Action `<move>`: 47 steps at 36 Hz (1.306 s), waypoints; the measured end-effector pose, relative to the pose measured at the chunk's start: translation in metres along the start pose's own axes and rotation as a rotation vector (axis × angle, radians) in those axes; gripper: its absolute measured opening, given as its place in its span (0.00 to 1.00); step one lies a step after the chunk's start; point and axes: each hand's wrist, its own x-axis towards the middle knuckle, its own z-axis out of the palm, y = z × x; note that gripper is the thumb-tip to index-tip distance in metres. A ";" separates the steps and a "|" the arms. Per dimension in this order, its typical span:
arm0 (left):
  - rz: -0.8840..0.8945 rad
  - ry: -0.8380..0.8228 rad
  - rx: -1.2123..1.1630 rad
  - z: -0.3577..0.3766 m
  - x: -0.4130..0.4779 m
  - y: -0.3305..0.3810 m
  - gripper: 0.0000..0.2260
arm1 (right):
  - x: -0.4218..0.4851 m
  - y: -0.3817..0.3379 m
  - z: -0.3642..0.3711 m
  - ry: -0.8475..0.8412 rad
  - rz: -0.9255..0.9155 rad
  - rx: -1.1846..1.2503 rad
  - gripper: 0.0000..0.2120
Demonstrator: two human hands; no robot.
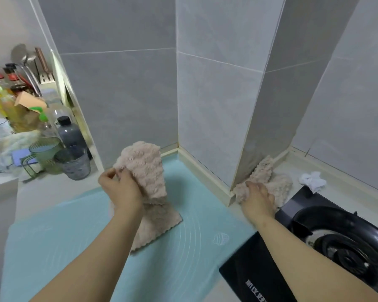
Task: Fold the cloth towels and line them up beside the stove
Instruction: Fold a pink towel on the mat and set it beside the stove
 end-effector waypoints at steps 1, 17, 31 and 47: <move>-0.022 -0.114 -0.022 0.001 -0.002 0.000 0.14 | 0.001 0.003 0.000 -0.037 -0.003 -0.060 0.28; 0.080 -0.656 0.458 -0.026 -0.034 -0.012 0.17 | -0.053 -0.087 -0.028 -0.393 -0.181 1.060 0.14; 0.014 -0.429 0.360 -0.092 0.021 -0.005 0.08 | -0.087 -0.152 0.039 -0.376 -0.223 0.845 0.15; 0.151 -1.026 0.742 -0.133 0.148 -0.035 0.08 | -0.143 -0.234 0.173 -0.056 -0.054 0.056 0.14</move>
